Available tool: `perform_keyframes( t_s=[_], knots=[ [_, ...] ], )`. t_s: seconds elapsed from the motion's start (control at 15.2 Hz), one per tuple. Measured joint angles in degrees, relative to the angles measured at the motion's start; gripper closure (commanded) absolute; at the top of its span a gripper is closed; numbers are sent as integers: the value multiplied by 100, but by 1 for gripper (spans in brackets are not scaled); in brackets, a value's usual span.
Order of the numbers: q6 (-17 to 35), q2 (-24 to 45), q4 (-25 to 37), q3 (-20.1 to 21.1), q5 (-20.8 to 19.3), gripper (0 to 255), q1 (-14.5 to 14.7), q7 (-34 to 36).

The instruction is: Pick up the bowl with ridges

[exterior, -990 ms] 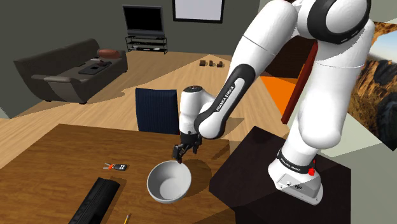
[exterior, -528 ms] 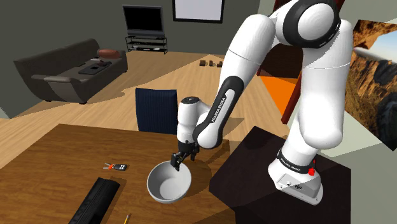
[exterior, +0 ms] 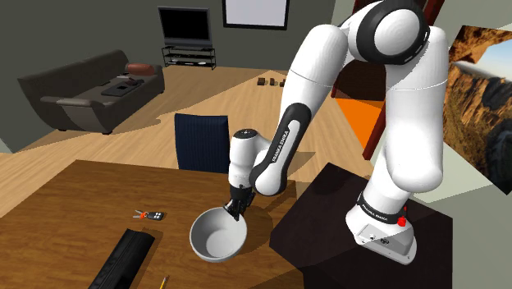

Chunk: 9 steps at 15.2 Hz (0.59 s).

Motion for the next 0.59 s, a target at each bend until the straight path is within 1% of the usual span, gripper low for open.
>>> perform_keyframes(
  t_s=[0.33,0.59],
  knots=[
    [0,1,1,-1,0,255,0,0],
    [-235,-273,-36,137,125,255,-117,-78]
  ],
)
